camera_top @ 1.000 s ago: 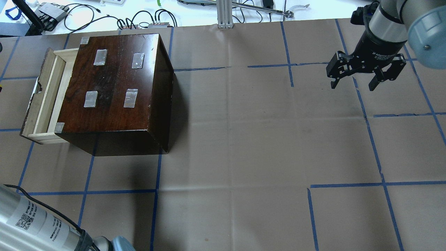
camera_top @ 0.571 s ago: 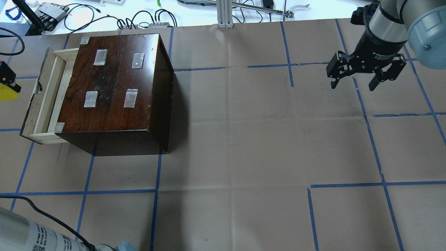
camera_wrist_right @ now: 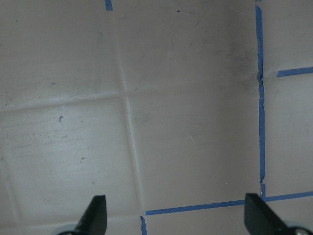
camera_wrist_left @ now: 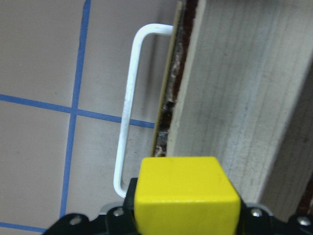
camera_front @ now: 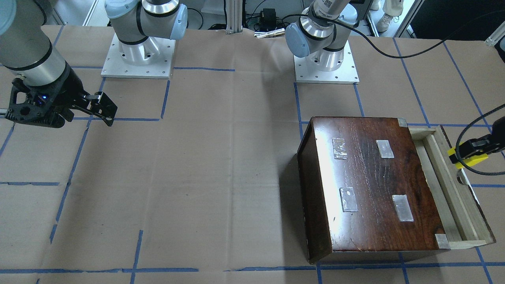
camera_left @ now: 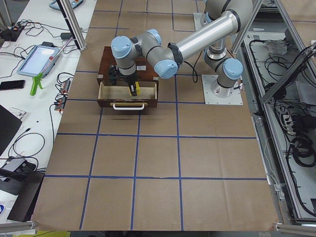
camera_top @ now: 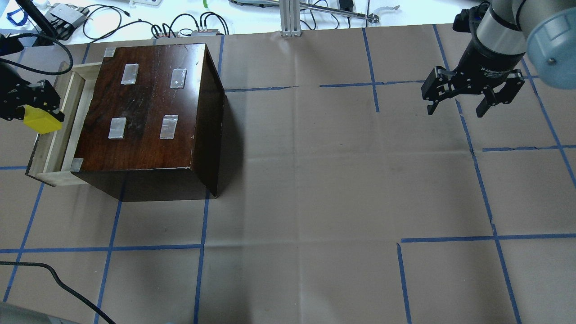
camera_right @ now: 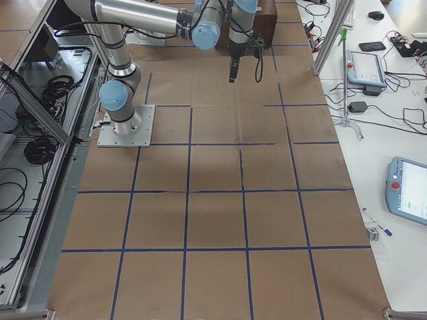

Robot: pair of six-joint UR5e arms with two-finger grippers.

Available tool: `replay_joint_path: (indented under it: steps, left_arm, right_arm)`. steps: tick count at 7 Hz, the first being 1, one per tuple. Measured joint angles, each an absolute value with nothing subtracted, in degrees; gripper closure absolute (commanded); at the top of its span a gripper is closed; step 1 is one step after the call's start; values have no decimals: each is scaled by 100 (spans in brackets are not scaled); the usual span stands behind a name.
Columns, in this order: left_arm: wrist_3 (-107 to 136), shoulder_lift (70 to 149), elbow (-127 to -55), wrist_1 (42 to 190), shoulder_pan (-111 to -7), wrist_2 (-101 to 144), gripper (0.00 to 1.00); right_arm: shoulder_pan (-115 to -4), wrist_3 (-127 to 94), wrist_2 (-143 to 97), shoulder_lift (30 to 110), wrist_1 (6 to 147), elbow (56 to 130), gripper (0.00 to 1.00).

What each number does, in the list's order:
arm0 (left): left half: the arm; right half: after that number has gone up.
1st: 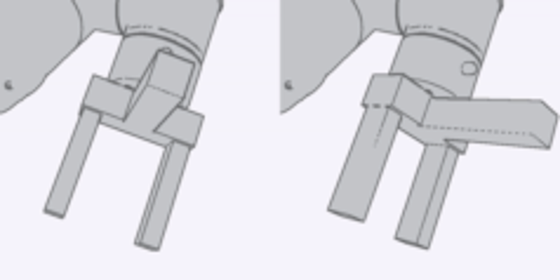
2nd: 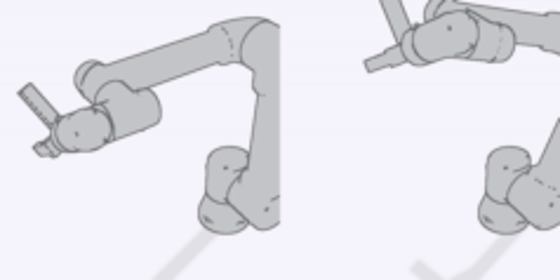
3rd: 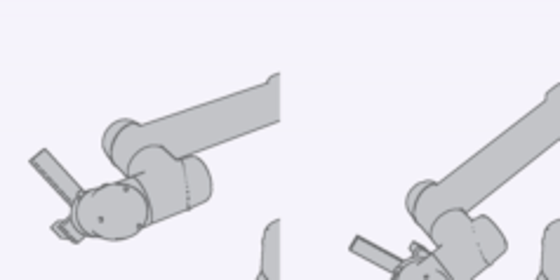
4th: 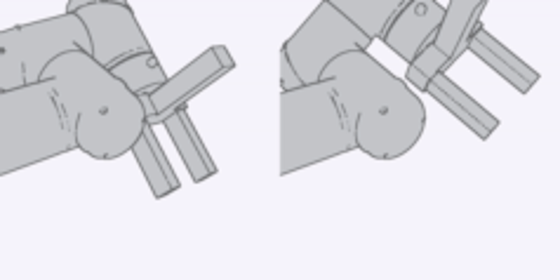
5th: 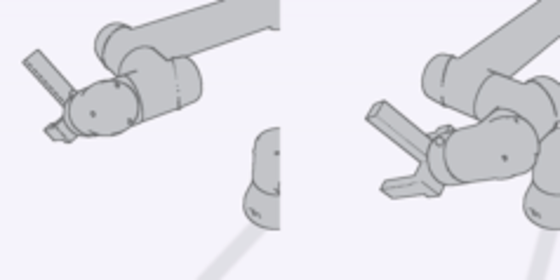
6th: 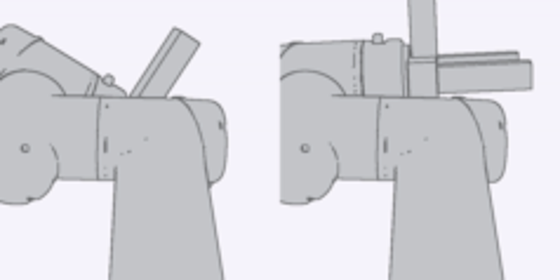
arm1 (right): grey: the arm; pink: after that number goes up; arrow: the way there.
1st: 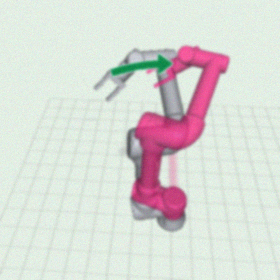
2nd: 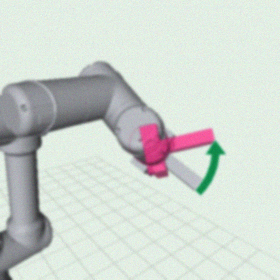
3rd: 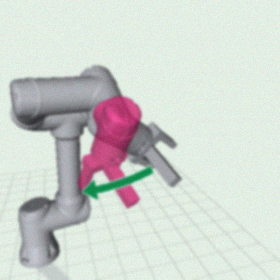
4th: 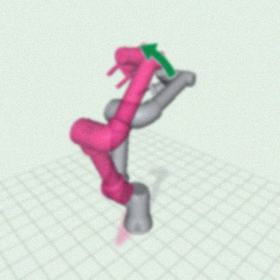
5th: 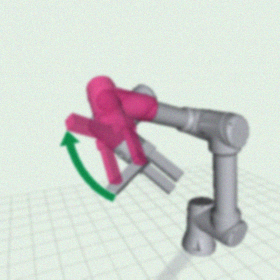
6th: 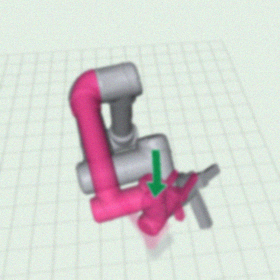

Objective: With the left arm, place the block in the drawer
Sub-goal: 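Lift the yellow cube and carry it over the open drawer, then lower the cube into the drawer and open the left gripper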

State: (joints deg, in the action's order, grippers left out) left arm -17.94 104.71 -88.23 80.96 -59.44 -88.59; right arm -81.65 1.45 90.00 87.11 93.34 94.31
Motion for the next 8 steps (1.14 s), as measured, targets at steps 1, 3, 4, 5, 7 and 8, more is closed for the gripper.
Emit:
replay_joint_path:
  steps: [1,3,4,5,7,8]
  left_arm:
    - [-1721,10445,-9014,7852,-5964,-8855,72]
    - [-1619,10440,-9245,7604,-5991,-8844,72]
    - [-1609,10461,-9283,7568,-6019,-8843,72]
    - [-1605,10501,-9299,7553,-6080,-8844,70]
    - [-1645,10554,-9294,7532,-6171,-8854,67]
    - [-1667,10553,-9288,7483,-6179,-8862,52]
  right_arm:
    - [-8165,147,9000,8710,9334,9431,0]
    - [-8165,149,9000,8710,9334,9431,0]
    - [-8165,149,9000,8710,9334,9431,0]
    - [-8165,149,9000,8711,9334,9431,0]
    - [-8165,149,8998,8712,9334,9429,0]
    - [-8165,149,8996,8712,9334,9428,0]
